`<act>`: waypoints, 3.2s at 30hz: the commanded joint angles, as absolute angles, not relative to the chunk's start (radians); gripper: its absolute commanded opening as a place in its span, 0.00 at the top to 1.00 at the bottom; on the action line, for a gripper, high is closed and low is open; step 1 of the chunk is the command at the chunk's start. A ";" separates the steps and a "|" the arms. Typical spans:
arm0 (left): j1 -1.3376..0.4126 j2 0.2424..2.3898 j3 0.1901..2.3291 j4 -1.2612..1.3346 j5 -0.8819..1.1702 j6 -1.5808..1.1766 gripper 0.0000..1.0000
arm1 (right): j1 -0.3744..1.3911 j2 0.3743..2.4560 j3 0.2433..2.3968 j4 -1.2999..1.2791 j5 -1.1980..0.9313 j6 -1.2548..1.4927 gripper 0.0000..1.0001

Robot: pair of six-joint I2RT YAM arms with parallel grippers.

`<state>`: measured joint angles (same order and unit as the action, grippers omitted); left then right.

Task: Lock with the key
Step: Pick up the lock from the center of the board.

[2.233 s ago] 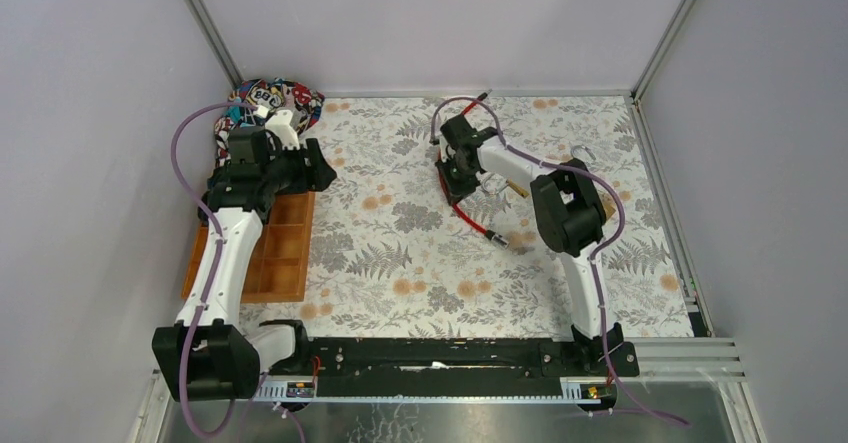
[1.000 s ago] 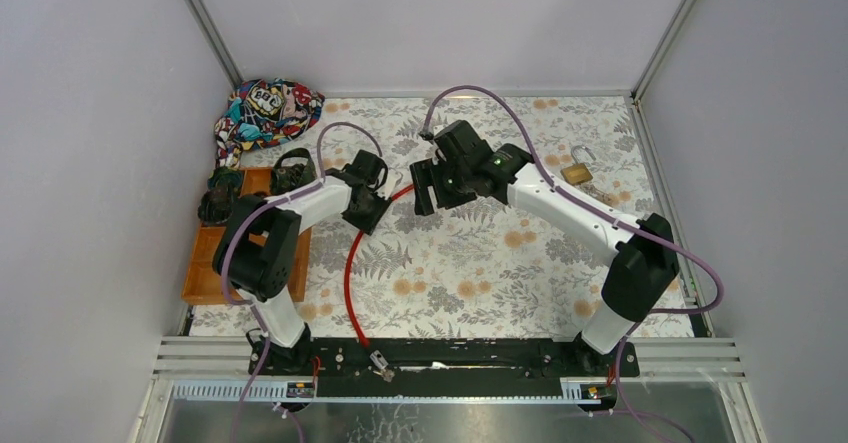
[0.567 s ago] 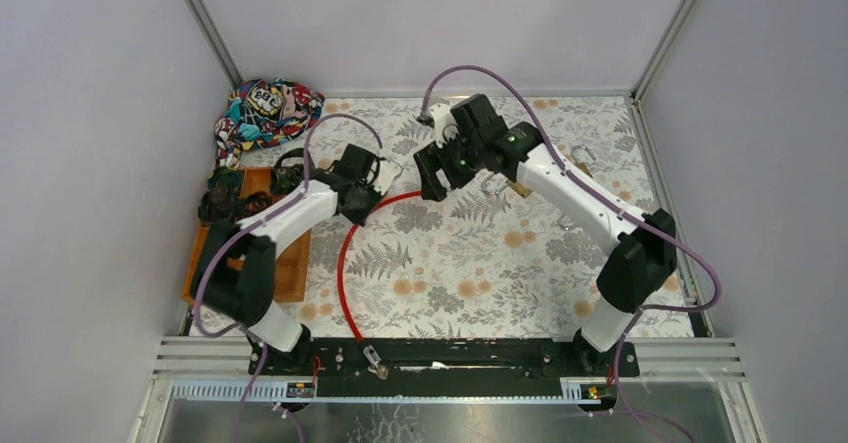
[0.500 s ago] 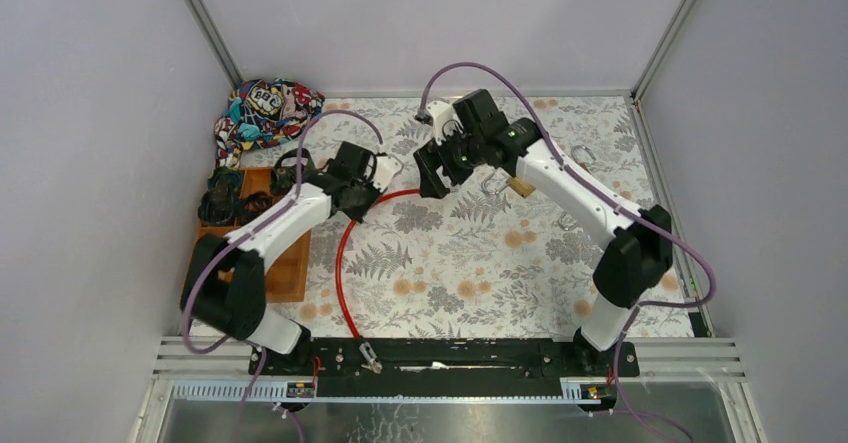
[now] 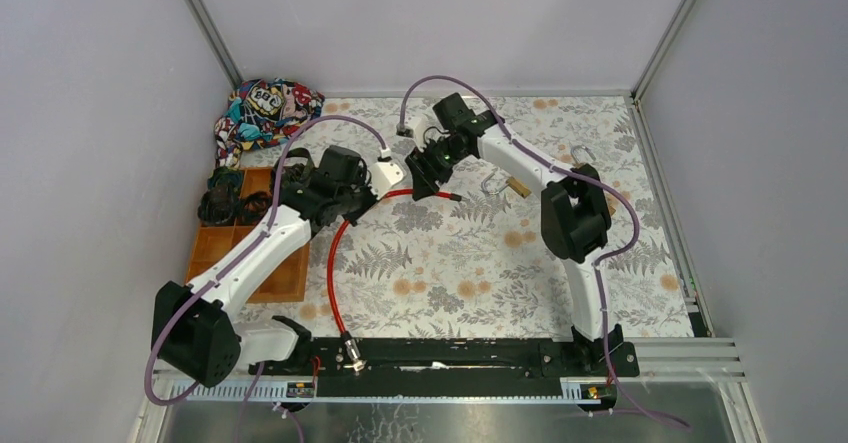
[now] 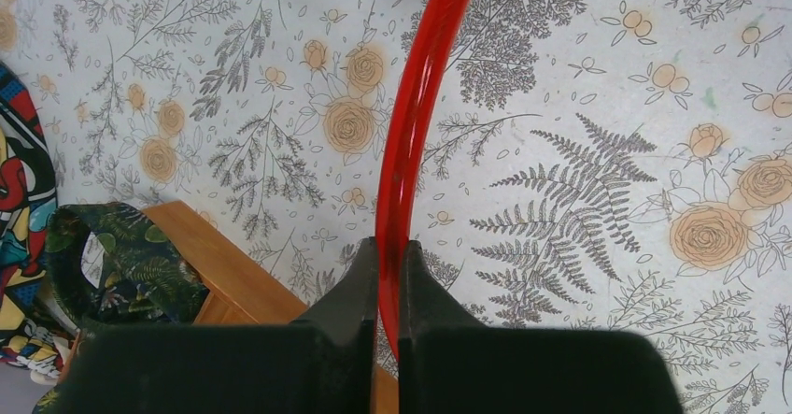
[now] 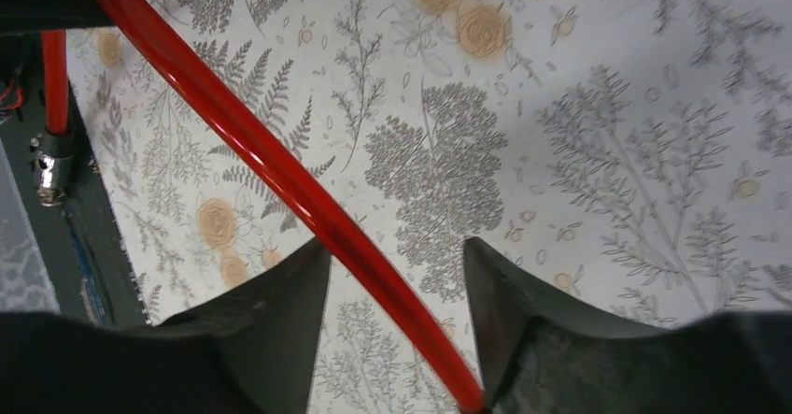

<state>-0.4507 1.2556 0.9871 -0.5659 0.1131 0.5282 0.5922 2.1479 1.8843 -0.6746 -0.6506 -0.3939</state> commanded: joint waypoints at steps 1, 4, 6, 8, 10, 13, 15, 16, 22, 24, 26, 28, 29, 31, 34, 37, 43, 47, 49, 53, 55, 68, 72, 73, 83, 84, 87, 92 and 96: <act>-0.454 1.222 0.982 -0.552 0.129 0.544 1.00 | 0.597 2.139 1.912 -0.725 -0.708 -0.419 0.51; -0.454 1.222 0.994 -0.553 0.135 0.525 1.00 | 0.597 2.096 1.840 -0.688 -0.771 -0.404 0.57; -0.454 1.222 1.006 -0.556 0.143 0.513 1.00 | 0.598 2.067 1.788 -0.653 -0.771 -0.383 0.60; -0.454 1.223 1.018 -0.560 0.149 0.498 1.00 | 0.598 2.042 1.754 -0.626 -0.751 -0.373 0.68; -0.454 1.224 1.039 -0.578 0.162 0.482 1.00 | 0.597 2.025 1.736 -0.620 -0.746 -0.367 0.76; -0.454 1.221 1.076 -0.613 0.200 0.436 1.00 | 0.598 2.010 1.747 -0.629 -0.751 -0.351 0.94; -0.454 1.220 1.098 -0.633 0.225 0.401 1.00 | 0.597 1.978 1.727 -0.603 -0.756 -0.333 1.00; -0.454 1.219 1.104 -0.639 0.237 0.386 1.00 | 0.597 1.955 1.700 -0.571 -0.756 -0.320 1.00; -0.454 1.194 1.097 -0.674 0.279 0.362 0.34 | 0.597 1.789 1.497 -0.361 -0.727 -0.271 1.00; -0.453 1.180 1.090 -0.684 0.272 0.370 0.18 | 0.602 1.734 1.416 -0.296 -0.718 -0.236 1.00; -0.446 1.167 1.038 -0.678 0.259 0.416 0.12 | 0.622 1.669 1.316 -0.214 -0.691 -0.201 1.00; -0.428 1.153 0.965 -0.644 0.244 0.464 0.05 | 0.655 1.587 1.210 -0.162 -0.638 -0.207 1.00; -0.411 1.147 0.930 -0.618 0.248 0.487 0.05 | 0.667 1.555 1.175 -0.141 -0.617 -0.209 1.00; -0.378 1.144 0.869 -0.575 0.274 0.530 0.03 | 0.672 1.496 1.125 -0.099 -0.604 -0.188 1.00; -0.358 1.148 0.822 -0.515 0.292 0.559 0.03 | 0.676 1.425 1.092 -0.073 -0.607 -0.178 1.00; -0.351 1.156 0.832 -0.503 0.312 0.555 0.13 | 0.682 1.380 1.075 -0.081 -0.606 -0.191 1.00; -0.351 1.133 0.974 -0.651 0.445 0.503 1.00 | 0.680 1.352 1.077 -0.135 -0.637 -0.188 0.98; -0.358 1.095 1.060 -0.719 0.465 0.509 1.00 | 0.680 1.353 1.148 -0.199 -0.662 -0.168 0.67; -0.363 1.065 1.082 -0.730 0.456 0.551 1.00 | 0.679 1.364 1.197 -0.251 -0.653 -0.167 0.58; -0.365 0.999 1.092 -0.729 0.452 0.652 1.00 | 0.677 1.397 1.283 -0.382 -0.619 -0.174 0.52; -0.364 0.978 1.093 -0.740 0.465 0.685 1.00 | 0.677 1.396 1.292 -0.398 -0.601 -0.172 0.56; -0.382 1.022 1.149 -0.822 0.364 0.860 1.00 | 0.679 1.444 1.578 -0.758 -0.591 -0.306 0.20; -0.382 1.035 1.161 -0.827 0.375 0.862 1.00 | 0.682 1.442 1.614 -0.818 -0.581 -0.360 0.22; -0.382 1.035 1.162 -0.828 0.380 0.865 1.00 | 0.682 1.442 1.614 -0.818 -0.564 -0.363 0.22; -0.391 1.037 1.172 -0.828 0.390 0.863 1.00 | 0.697 1.491 1.580 -0.797 -0.580 -0.299 0.36; -0.391 1.035 1.172 -0.829 0.390 0.860 1.00 | 0.697 1.491 1.570 -0.789 -0.580 -0.290 0.42; -0.391 1.038 1.176 -0.829 0.395 0.841 1.00 | 0.705 1.494 1.538 -0.766 -0.601 -0.268 0.50; -0.391 1.040 1.182 -0.829 0.407 0.809 1.00 | 0.726 1.503 1.524 -0.754 -0.582 -0.239 0.65; -0.391 1.037 1.184 -0.828 0.408 0.782 1.00 | 0.726 1.485 1.522 -0.710 -0.529 -0.204 0.99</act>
